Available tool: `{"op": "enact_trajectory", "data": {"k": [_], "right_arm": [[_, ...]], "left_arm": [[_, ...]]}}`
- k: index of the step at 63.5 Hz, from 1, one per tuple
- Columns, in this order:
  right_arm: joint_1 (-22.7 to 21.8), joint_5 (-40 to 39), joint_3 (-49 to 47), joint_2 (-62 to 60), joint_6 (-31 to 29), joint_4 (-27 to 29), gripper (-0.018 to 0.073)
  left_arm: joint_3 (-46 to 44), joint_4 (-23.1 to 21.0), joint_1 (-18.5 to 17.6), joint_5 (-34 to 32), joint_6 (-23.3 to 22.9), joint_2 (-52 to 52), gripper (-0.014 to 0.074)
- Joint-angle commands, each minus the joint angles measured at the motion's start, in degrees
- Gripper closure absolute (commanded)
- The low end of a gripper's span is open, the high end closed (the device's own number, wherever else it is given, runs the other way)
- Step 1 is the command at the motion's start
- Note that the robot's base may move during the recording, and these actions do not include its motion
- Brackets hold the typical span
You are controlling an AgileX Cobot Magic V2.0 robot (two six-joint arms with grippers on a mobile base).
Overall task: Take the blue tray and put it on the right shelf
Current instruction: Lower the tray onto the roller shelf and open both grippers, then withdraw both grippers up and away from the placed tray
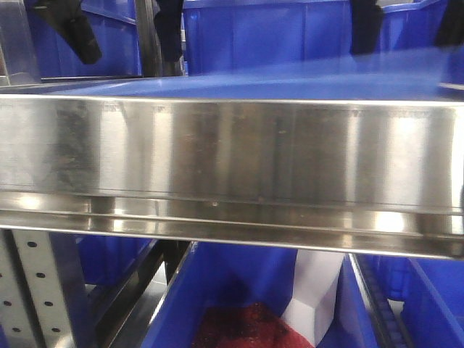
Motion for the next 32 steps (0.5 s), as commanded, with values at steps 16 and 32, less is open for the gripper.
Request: {"op": "enact_trajectory", "data": {"k": [16, 32], "right_arm": [[0.07, -1.68, -1.96, -6.58, 0.43, -3.64, -0.0041], [0.14, -1.69, 0.48, -18.7, -1.74, -3.3, 0.0412]], "left_arm": [[-2.57, 0.62, 0.14, -1.36, 1.47, -7.56, 0.002], [6.07, 0.65, -4.4, -5.05, 4.28, -21.92, 0.0281]]}}
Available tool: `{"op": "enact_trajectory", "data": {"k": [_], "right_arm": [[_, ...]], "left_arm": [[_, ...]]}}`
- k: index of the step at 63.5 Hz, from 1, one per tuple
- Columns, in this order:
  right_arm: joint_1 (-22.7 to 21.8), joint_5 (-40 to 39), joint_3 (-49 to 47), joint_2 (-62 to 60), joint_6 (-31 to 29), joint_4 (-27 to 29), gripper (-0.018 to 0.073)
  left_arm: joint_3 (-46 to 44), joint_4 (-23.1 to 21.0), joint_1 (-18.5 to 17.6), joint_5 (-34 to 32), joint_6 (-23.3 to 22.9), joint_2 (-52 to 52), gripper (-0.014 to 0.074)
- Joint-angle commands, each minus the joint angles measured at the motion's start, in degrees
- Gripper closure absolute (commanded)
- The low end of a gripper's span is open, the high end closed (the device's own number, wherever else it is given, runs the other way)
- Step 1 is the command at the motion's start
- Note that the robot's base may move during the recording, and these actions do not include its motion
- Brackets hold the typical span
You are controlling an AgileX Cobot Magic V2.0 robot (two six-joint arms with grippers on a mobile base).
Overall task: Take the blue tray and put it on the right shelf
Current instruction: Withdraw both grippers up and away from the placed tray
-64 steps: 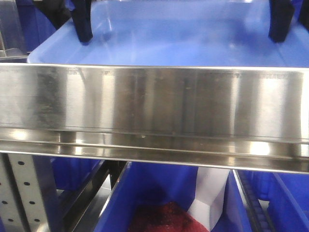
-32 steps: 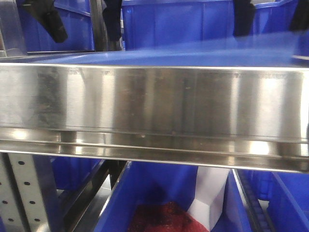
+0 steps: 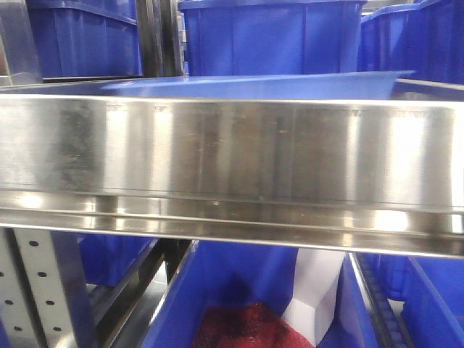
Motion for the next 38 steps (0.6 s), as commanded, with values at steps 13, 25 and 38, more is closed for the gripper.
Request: {"op": "enact_trajectory", "data": {"k": [13, 25, 38], "right_arm": [[0.11, -5.49, 10.91, -21.62, -4.54, -1.37, 0.0503], [0.11, -12.27, 26.57, -38.44, -7.11, -1.37, 0.0503], [0.11, -22.79, 43.66, -55.55, -10.2, -1.33, 0.0503]], "left_arm": [[20.34, -0.2, -6.34, -13.57, 0.65, -26.08, 0.0652], [38.19, -0.33, -8.2, -23.26, 0.65, -43.46, 0.0645], [55.19, -0.33, -8.2, -31.99, 0.65, -60.12, 0.0645]]}}
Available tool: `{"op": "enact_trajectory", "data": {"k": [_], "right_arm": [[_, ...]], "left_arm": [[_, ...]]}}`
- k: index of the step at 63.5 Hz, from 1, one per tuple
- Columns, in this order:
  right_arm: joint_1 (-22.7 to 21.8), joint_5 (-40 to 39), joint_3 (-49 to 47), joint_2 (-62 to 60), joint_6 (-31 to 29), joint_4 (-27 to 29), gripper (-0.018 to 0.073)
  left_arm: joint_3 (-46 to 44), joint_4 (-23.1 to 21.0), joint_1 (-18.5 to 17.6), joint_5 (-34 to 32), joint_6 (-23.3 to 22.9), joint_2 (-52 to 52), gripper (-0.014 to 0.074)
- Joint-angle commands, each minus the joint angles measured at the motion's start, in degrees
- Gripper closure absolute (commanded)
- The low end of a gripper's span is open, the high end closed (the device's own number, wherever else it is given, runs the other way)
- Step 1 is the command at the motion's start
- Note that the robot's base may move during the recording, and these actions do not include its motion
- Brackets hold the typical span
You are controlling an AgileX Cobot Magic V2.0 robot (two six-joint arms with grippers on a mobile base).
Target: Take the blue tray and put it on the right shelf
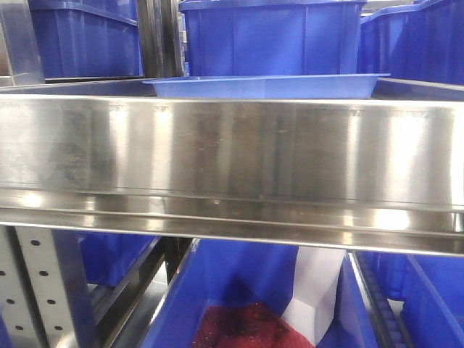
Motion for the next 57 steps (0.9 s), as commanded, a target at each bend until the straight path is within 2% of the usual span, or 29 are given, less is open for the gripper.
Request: {"op": "enact_trajectory", "data": {"k": [1, 10, 21, 52, 57], "right_arm": [[0.01, -9.51, 4.82, -6.1, -2.4, -1.33, 0.0503], [0.01, -16.73, 13.28, -14.85, -4.27, -1.33, 0.0503], [0.01, -22.42, 16.68, -18.63, -4.27, -1.33, 0.0503], [0.01, -22.77, 16.68, -18.58, -4.27, -1.33, 0.0503], [0.01, -22.77, 16.68, -18.58, -4.27, -1.33, 0.0503]], "left_arm": [[3.98, 0.01, -0.45, -8.34, 0.18, -5.31, 0.0645], [10.78, 0.01, -0.45, -11.99, 0.18, -12.48, 0.0645], [12.39, -0.73, -0.45, -11.93, 0.18, -15.42, 0.0645], [12.61, -0.88, -0.45, -11.69, 0.18, -15.42, 0.0645], [12.74, -0.58, 1.29, -11.69, 0.18, -15.85, 0.0645]]}}
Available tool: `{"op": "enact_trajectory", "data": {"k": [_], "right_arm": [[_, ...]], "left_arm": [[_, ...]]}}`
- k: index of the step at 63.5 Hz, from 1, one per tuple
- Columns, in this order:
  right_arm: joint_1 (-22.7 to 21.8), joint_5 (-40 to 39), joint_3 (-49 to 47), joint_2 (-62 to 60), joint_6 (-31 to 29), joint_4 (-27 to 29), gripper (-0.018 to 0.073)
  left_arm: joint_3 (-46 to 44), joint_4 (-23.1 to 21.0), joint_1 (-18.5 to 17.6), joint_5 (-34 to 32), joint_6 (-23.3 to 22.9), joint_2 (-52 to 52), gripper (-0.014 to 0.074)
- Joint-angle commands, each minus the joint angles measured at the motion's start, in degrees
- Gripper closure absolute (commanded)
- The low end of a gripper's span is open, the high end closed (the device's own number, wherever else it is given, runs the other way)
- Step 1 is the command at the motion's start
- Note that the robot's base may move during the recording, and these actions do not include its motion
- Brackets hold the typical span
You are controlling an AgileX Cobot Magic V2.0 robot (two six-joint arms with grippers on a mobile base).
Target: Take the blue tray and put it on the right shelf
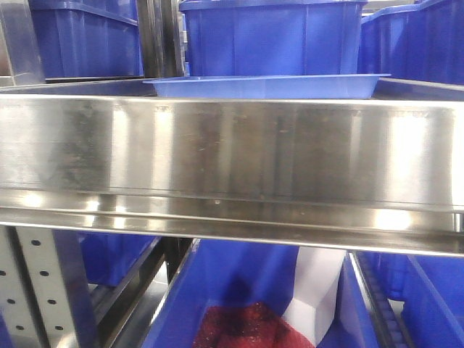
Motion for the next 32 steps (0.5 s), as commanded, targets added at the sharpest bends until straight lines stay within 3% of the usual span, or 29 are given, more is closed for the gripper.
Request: {"op": "enact_trajectory", "data": {"k": [1, 6, 17, 32], "right_arm": [[0.01, -5.35, -1.39, 0.58, -0.74, -1.33, 0.0503], [0.01, -5.35, -1.39, 0.58, -0.74, -1.33, 0.0503], [0.01, -5.35, -1.39, 0.58, -0.74, -1.33, 0.0503], [0.01, -5.35, -1.39, 0.58, -0.74, -1.33, 0.0503]], "left_arm": [[-1.2, 0.21, 1.65, -4.93, 0.18, -0.22, 0.0645], [0.15, 0.21, 6.85, -5.19, 0.84, -2.45, 0.0645], [9.24, -3.35, 20.07, -11.9, 10.13, -10.34, 0.0645], [27.67, -7.45, 34.36, -26.27, 10.8, -21.07, 0.0645]]}}
